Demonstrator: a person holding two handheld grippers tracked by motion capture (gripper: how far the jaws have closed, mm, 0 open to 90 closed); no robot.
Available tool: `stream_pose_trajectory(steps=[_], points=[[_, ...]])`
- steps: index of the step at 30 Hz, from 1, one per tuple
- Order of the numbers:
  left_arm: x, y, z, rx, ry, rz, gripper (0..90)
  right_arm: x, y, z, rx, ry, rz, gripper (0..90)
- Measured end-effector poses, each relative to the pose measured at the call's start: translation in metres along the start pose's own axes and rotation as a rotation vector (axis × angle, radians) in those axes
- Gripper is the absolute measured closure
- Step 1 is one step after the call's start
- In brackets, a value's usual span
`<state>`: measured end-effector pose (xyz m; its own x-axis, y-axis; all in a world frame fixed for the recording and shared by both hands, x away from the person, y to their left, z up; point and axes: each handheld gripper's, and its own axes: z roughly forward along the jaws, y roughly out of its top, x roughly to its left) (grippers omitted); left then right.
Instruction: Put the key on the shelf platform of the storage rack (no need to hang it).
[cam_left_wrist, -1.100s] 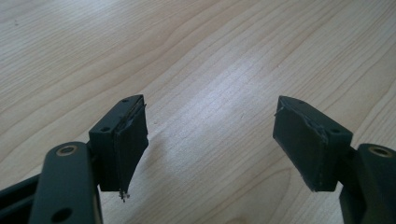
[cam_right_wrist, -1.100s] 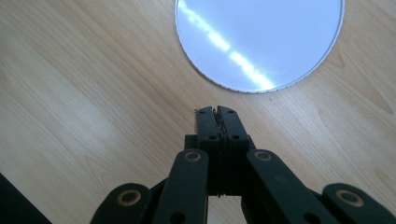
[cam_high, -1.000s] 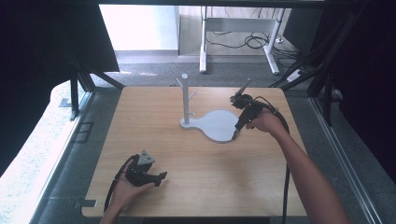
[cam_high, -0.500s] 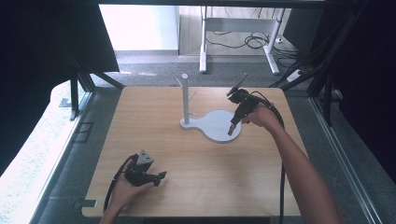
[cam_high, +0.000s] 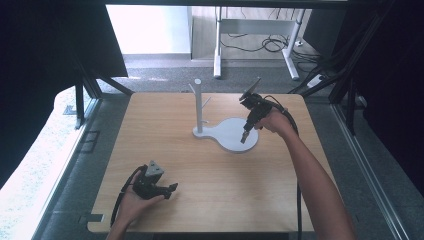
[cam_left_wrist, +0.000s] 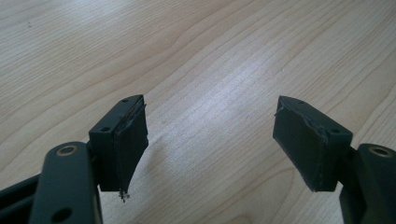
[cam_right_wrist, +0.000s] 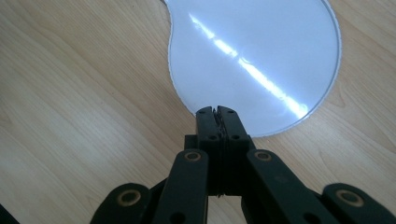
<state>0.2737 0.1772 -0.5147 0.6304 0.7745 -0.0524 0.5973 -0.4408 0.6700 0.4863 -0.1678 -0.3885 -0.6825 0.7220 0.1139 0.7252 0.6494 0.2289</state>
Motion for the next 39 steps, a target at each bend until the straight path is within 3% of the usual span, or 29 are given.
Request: stream_pose_trajectory(steps=[18,39], points=[[0.001,0.000,-0.003,-0.001,0.004,-0.003,26.2,-0.008,0.029,0.038,0.000,0.022,0.024,90.0],[-0.002,0.001,-0.002,0.001,0.000,0.004,26.2,-0.020,0.032,0.058,-0.032,0.003,0.054,90.0]])
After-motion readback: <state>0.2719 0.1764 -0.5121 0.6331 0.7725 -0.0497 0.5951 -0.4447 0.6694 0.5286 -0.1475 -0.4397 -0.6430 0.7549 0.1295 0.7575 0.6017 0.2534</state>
